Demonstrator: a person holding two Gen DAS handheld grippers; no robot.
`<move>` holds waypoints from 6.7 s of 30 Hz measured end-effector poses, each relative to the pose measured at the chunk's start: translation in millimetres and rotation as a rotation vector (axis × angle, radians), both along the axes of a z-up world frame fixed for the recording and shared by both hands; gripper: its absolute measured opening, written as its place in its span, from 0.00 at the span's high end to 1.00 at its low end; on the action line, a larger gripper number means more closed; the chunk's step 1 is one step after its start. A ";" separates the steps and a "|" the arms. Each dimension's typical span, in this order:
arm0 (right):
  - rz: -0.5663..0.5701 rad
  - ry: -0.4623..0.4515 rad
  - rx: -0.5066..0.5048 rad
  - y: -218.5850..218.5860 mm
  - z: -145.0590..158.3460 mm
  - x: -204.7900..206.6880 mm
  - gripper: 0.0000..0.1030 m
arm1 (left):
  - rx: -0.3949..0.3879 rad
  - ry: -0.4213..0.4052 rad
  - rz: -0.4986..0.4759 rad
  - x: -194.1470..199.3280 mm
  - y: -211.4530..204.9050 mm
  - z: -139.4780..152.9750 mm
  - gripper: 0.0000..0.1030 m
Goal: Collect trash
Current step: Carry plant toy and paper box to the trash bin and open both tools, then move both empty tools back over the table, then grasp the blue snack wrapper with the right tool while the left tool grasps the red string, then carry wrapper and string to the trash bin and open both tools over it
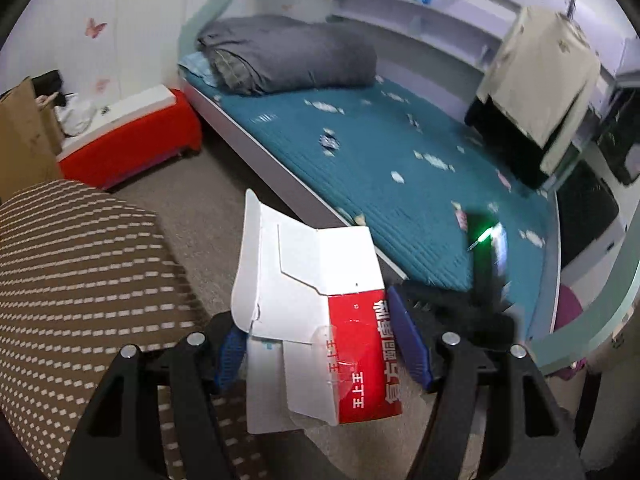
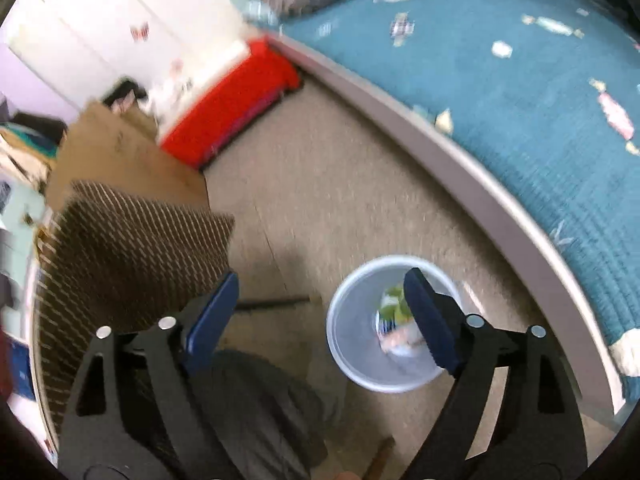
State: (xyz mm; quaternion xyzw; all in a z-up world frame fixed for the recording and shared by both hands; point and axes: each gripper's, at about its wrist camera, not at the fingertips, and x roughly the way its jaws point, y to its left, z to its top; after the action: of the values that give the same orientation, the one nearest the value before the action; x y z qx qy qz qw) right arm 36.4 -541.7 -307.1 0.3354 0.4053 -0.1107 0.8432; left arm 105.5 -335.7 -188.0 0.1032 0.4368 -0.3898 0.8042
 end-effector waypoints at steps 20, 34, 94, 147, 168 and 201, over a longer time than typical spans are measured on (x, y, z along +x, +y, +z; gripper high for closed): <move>-0.101 -0.150 -0.065 -20.5 72.2 -45.3 0.06 | 0.155 0.089 -0.028 9.2 -53.1 -41.9 0.11; -0.054 -0.246 -0.171 69.2 168.9 -51.1 0.06 | -0.009 -0.076 0.029 -28.0 57.8 51.8 0.11; 0.716 -0.012 -0.225 494.1 116.4 243.7 0.70 | 0.015 0.043 0.709 90.0 430.0 -2.5 0.96; 0.513 -0.390 -0.123 274.6 243.0 104.4 0.89 | -0.145 -0.166 0.484 39.9 331.2 118.7 0.96; 0.055 -0.051 -0.056 42.3 105.4 11.1 0.89 | -0.086 -0.024 0.009 33.8 60.6 78.3 0.96; -0.129 0.241 0.140 -8.9 -22.5 -5.8 0.06 | 0.205 0.167 -0.098 46.8 -54.7 -36.6 0.14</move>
State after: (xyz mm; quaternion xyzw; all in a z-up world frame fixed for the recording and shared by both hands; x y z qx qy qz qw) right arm 30.6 -550.7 -329.6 0.4029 0.4880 -0.1755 0.7541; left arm 152.3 -390.3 -224.6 0.1734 0.5342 -0.3892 0.7301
